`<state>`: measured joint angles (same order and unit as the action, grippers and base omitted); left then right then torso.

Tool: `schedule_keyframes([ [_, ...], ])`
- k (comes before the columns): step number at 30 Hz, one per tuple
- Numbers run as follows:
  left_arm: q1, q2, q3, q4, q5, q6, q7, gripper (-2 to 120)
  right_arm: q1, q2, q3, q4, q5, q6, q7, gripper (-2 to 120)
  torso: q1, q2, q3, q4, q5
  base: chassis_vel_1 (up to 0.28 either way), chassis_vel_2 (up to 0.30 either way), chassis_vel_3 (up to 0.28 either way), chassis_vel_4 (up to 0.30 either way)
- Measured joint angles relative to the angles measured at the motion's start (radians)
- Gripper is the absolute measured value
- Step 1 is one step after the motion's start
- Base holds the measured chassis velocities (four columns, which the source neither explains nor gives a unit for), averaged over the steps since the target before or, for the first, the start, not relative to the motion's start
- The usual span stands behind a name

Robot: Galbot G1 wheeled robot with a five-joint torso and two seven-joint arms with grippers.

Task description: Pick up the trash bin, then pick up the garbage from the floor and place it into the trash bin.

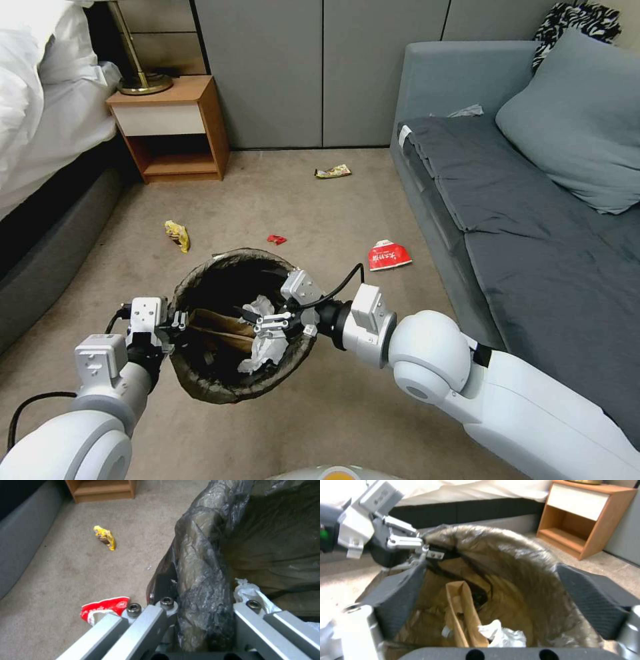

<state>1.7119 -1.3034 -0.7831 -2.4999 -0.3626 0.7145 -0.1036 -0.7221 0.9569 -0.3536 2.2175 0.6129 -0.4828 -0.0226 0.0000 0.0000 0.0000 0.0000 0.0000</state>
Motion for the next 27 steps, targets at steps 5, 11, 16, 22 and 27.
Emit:
schedule_keyframes([
  [5,0.001,-0.003,0.000,0.000,0.003,0.000,0.000,1,0.009,-0.008,0.041,0.036,0.056,0.032,0.036,100,0.000,0.000,0.000,0.0000,0.0001,0.000,0.000,0.000,0.000],
  [11,-0.004,-0.002,-0.002,0.000,0.003,0.000,0.000,1,-0.009,-0.046,0.198,0.088,0.165,0.096,0.073,100,0.000,0.000,0.000,0.0001,0.0001,0.000,0.000,0.000,0.000],
  [16,-0.008,-0.006,0.001,0.000,0.000,0.000,0.001,1,-0.119,-0.093,0.353,0.136,0.206,0.160,0.161,100,0.000,0.000,0.000,0.0001,0.0002,0.000,0.000,0.000,0.000],
  [22,-0.001,-0.003,0.003,0.000,0.000,-0.001,0.012,1,-0.387,-0.109,0.637,0.208,0.119,0.181,0.172,100,0.000,0.000,0.000,0.0000,0.0000,0.000,0.000,0.000,0.000],
  [27,-0.003,0.010,0.002,0.000,-0.008,-0.002,0.018,1,-0.655,-0.036,0.888,0.249,0.009,0.196,0.155,100,0.000,0.000,0.000,-0.0002,0.0001,0.000,0.000,0.000,0.000],
])
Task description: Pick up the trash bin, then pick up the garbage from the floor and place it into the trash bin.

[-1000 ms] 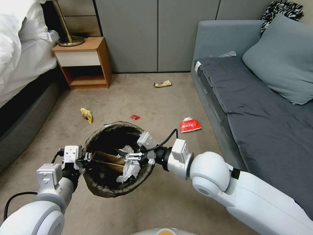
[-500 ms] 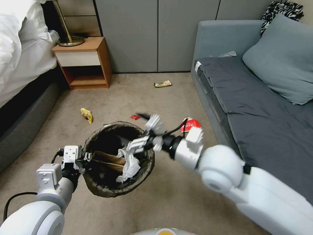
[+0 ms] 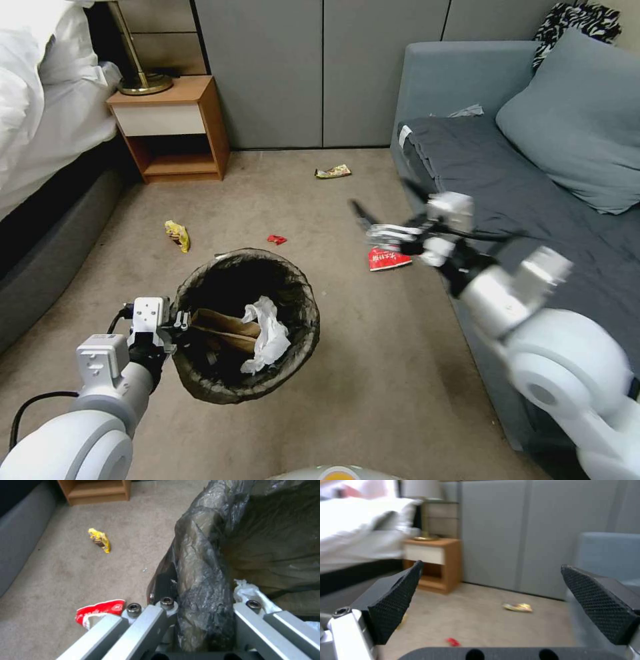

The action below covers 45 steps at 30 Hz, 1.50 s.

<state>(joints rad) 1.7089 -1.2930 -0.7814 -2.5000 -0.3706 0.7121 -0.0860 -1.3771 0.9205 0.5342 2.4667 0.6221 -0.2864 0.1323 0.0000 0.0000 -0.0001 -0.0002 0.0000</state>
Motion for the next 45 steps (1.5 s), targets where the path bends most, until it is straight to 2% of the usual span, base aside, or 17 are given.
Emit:
schedule_keyframes([
  [1,0.000,0.000,0.000,0.000,0.000,0.000,0.000,1,0.000,0.000,0.000,0.000,0.000,0.000,0.000,100,0.000,0.000,0.000,0.0000,0.0000,0.000,0.000,0.000,0.000],
  [4,0.001,-0.002,-0.013,0.000,-0.022,0.000,0.000,1,-0.130,0.084,0.101,0.006,-0.085,0.029,-0.035,100,0.000,0.000,0.000,0.0004,0.0000,0.000,0.000,0.000,0.000],
  [5,0.001,-0.002,-0.013,0.000,-0.022,0.000,0.000,1,-0.130,0.084,0.101,0.006,-0.085,0.029,-0.035,100,0.000,0.000,0.000,0.0004,0.0000,0.000,0.000,0.000,0.000],
  [7,0.001,-0.008,-0.016,0.000,-0.030,0.000,-0.001,1,-0.224,0.171,0.138,0.020,-0.147,0.056,-0.068,100,0.000,0.000,0.000,0.0002,-0.0002,0.000,0.000,0.000,0.000],
  [8,-0.001,-0.012,-0.014,0.000,-0.031,0.000,-0.001,1,-0.265,0.225,0.143,0.025,-0.186,0.072,-0.082,100,0.000,0.000,0.000,0.0001,-0.0001,0.000,0.000,0.000,0.000],
  [9,-0.001,-0.012,-0.014,0.000,-0.031,0.000,-0.001,1,-0.265,0.225,0.143,0.025,-0.186,0.072,-0.082,100,0.000,0.000,0.000,0.0001,-0.0001,0.000,0.000,0.000,0.000],
  [12,-0.010,-0.020,-0.004,0.000,-0.023,0.000,0.004,1,-0.340,0.348,0.119,0.031,-0.304,0.112,-0.091,100,0.000,0.000,0.000,-0.0001,-0.0001,0.000,0.000,0.000,0.000],
  [17,-0.012,-0.034,0.001,0.000,-0.012,-0.003,0.013,1,-0.373,0.421,0.083,0.015,-0.404,0.140,-0.093,100,0.000,0.000,0.000,0.0003,-0.0003,0.000,0.000,0.000,0.000],
  [23,-0.017,-0.037,0.002,0.000,-0.012,-0.007,0.019,1,-0.384,0.451,0.068,-0.012,-0.453,0.153,-0.097,100,0.000,0.000,0.000,0.0003,0.0000,-0.010,0.014,0.017,-0.009],
  [45,-0.030,-0.029,0.004,0.000,-0.014,-0.009,0.022,1,-0.359,0.456,0.046,-0.061,-0.490,0.153,-0.095,100,0.000,0.000,0.000,0.0001,-0.0001,-0.083,0.081,0.082,-0.079],
])
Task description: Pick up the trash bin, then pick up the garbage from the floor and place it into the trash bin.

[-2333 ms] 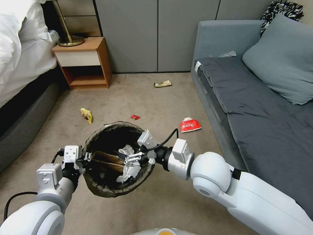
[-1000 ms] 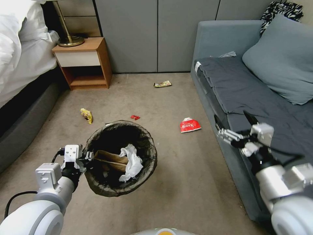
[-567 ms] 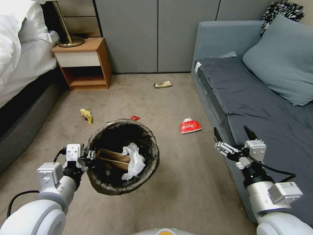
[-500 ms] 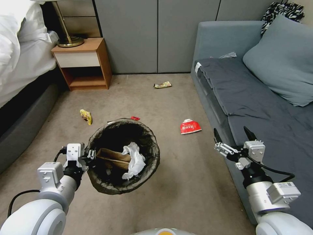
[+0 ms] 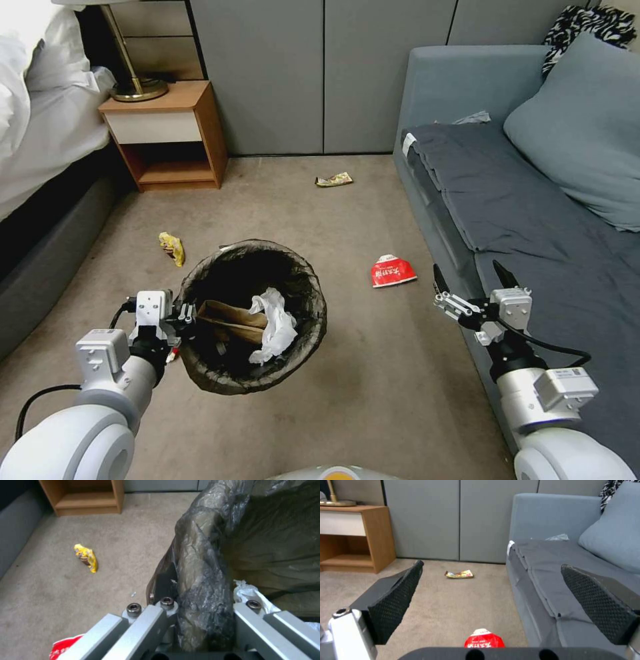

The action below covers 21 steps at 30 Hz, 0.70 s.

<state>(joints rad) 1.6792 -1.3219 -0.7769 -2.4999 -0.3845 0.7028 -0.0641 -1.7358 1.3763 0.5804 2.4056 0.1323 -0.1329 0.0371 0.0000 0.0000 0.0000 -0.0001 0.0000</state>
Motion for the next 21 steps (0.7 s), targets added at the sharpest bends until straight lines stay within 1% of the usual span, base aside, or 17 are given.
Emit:
schedule_keyframes([
  [21,0.001,0.005,-0.003,0.000,-0.001,-0.001,0.000,1,0.000,0.010,-0.023,-0.018,-0.009,0.008,0.002,100,0.000,0.000,0.000,0.0001,0.0000,-0.088,0.095,0.090,-0.091],
])
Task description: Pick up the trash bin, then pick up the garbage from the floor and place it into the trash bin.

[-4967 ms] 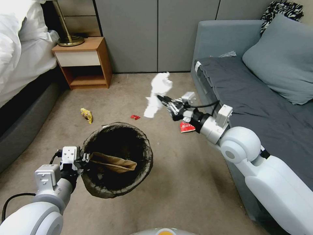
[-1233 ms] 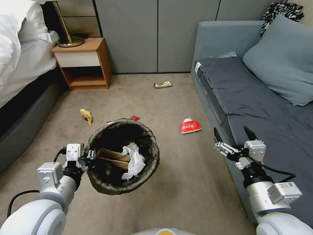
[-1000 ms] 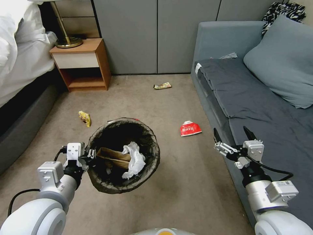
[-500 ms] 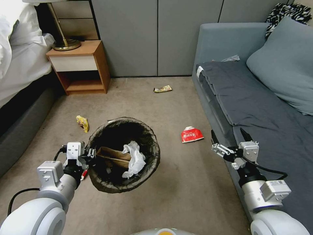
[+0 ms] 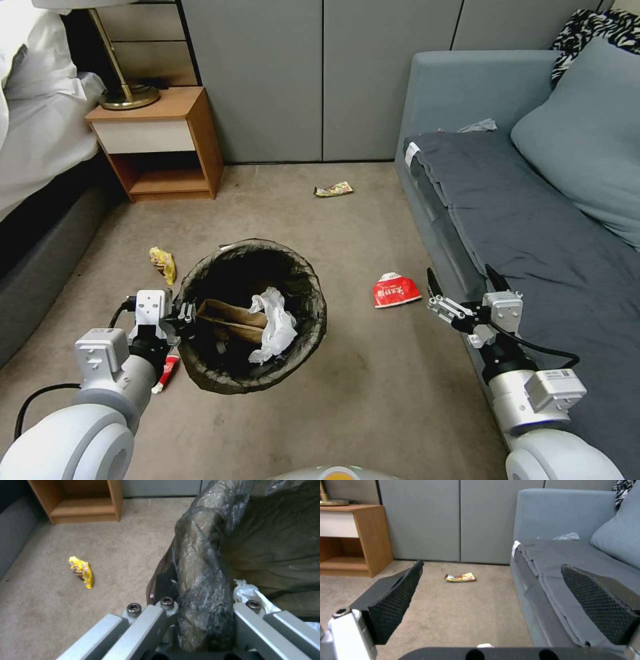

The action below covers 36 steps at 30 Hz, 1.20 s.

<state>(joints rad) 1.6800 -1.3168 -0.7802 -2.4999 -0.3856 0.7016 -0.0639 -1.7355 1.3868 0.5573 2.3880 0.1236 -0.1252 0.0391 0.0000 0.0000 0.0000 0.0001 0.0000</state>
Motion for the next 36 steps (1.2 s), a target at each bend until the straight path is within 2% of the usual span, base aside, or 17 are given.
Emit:
schedule_keyframes([
  [31,0.011,0.002,-0.003,0.000,-0.008,-0.004,-0.002,1,0.024,-0.008,-0.038,-0.037,0.000,0.003,0.003,100,0.000,0.000,0.000,-0.0001,0.0000,-0.092,0.088,0.093,-0.089],
  [36,0.017,0.002,-0.003,0.000,-0.007,-0.004,-0.002,1,0.060,-0.023,-0.063,-0.073,0.043,-0.049,0.057,100,0.000,0.000,0.000,-0.0001,0.0000,-0.061,0.085,0.083,-0.081],
])
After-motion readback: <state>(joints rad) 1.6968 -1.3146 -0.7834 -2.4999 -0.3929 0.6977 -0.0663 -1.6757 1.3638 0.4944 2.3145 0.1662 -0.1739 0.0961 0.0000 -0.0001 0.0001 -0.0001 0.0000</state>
